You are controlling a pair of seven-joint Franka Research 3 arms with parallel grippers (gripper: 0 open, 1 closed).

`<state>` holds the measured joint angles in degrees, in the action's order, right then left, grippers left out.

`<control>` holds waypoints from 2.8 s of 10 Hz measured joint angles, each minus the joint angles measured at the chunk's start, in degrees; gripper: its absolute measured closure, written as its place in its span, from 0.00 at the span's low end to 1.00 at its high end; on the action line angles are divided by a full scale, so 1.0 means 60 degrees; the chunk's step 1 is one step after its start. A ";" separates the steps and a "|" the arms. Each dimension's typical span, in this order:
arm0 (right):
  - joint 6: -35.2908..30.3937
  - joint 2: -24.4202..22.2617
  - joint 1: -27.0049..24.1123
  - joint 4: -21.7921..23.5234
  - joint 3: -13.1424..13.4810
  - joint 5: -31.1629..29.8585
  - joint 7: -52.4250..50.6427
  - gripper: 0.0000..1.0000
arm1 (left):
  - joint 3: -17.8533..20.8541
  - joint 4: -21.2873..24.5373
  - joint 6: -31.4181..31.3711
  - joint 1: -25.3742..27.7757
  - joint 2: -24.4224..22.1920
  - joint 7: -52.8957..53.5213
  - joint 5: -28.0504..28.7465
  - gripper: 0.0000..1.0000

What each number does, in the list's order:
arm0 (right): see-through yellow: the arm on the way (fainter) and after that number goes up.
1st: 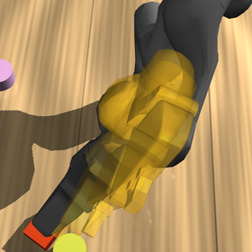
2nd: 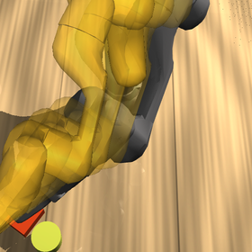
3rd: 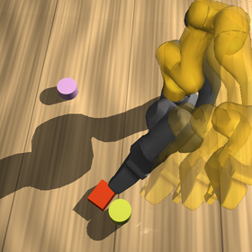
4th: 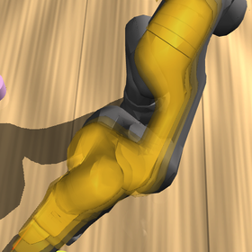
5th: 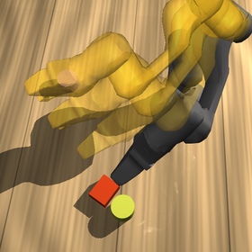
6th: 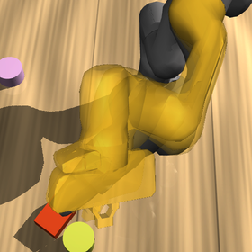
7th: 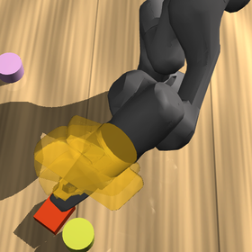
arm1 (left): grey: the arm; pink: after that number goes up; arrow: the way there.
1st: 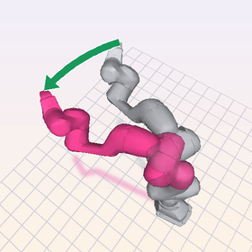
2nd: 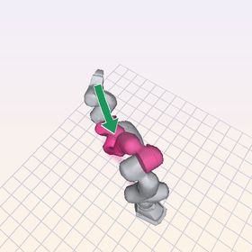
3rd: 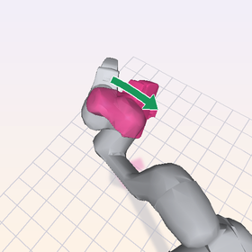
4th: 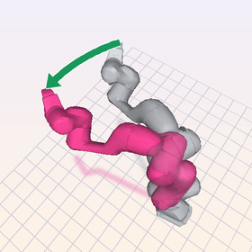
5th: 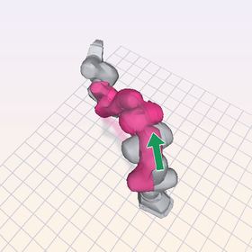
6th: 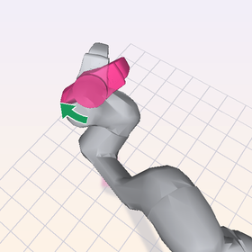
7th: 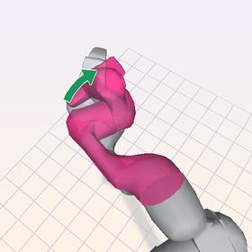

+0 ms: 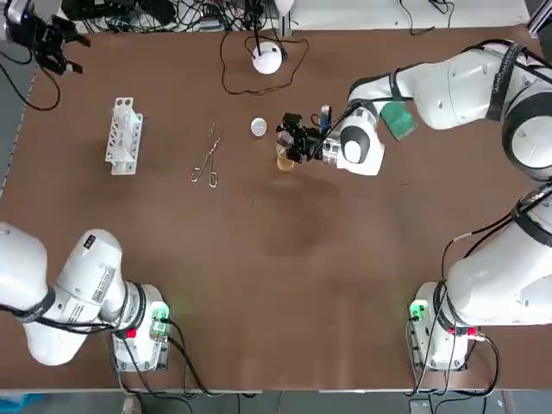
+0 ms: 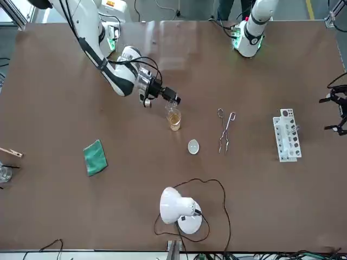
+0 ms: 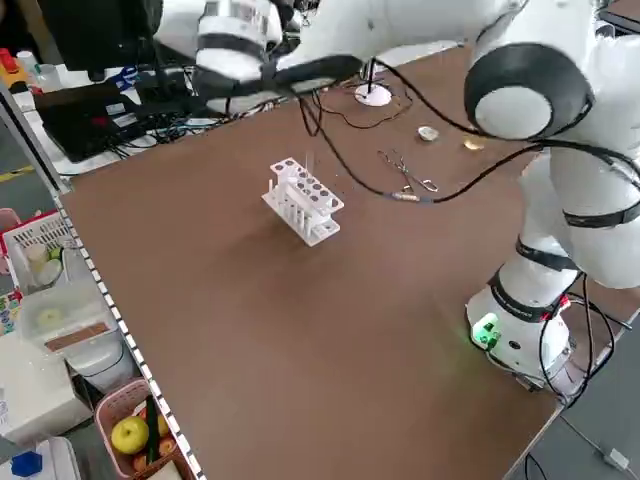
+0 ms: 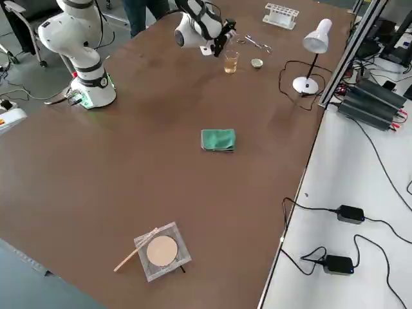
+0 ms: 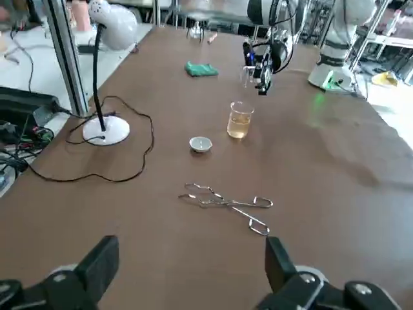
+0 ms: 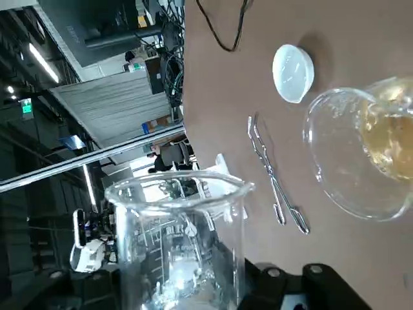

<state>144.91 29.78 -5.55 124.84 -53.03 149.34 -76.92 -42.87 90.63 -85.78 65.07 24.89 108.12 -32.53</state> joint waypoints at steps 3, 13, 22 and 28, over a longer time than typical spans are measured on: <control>0.0032 0.0008 0.0005 0.0012 -0.0015 -0.0003 0.0508 0.61 | -0.0004 0.0737 -0.1034 -0.0455 -0.1232 -0.1267 0.0365 0.00; -0.0024 0.0059 0.0005 -0.0053 -0.0020 -0.0141 0.2501 0.61 | -0.0687 0.1790 -0.2989 -0.1860 -0.3765 -0.6363 0.3332 0.00; 0.0101 0.0020 -0.0146 -0.0340 -0.0022 -0.0735 0.0346 0.61 | -0.1710 0.1956 -0.3165 -0.1880 -0.4388 -1.1926 0.4229 0.00; 0.0569 0.0020 -0.0126 -0.0332 -0.0045 -0.0737 -0.1159 0.61 | -0.1700 0.1821 -0.2493 -0.1830 -0.5033 -1.5450 0.4230 0.00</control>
<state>148.33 29.90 -6.31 122.85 -53.30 144.92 -83.87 -53.07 101.55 -100.73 54.09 -5.31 15.41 -7.15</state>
